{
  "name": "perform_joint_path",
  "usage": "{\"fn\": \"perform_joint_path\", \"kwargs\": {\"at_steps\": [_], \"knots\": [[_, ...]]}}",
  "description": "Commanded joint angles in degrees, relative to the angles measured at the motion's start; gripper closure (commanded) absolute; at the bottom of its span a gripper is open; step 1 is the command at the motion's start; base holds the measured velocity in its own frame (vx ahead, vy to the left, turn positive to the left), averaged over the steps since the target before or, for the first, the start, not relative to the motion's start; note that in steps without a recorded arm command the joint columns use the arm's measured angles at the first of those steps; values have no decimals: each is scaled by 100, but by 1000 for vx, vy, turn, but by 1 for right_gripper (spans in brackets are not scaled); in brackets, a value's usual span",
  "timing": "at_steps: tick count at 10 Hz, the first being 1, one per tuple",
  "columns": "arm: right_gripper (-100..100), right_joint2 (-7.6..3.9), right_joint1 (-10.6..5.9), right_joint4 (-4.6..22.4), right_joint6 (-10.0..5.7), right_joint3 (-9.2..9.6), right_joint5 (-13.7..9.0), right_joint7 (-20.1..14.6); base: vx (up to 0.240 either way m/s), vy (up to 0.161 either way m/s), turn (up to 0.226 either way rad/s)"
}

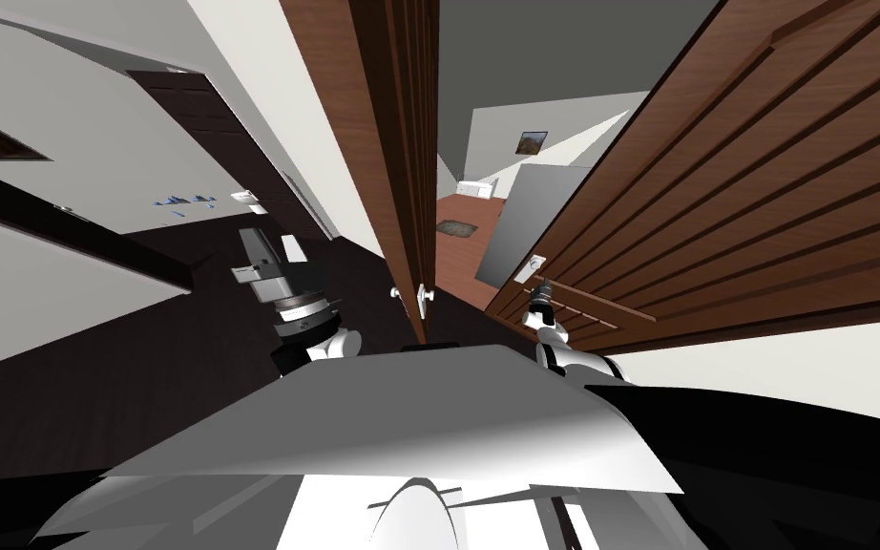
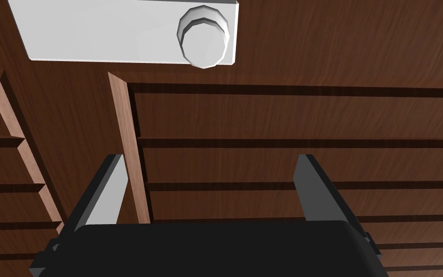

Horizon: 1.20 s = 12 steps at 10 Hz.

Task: Pull the door open

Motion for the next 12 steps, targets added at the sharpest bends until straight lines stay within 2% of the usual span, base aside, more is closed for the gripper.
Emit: {"fn": "perform_joint_path", "kwargs": {"at_steps": [1, 3, 12], "knots": [[-100, 0, 0, 0, 0, 0, 0, 0, 1, -7, 19], [-100, -5, -9, 33, 8, -53, -22, 35, 1, -21, 37], [-100, -5, -9, 33, 8, -53, -22, 35, 1, 4, 4]]}}
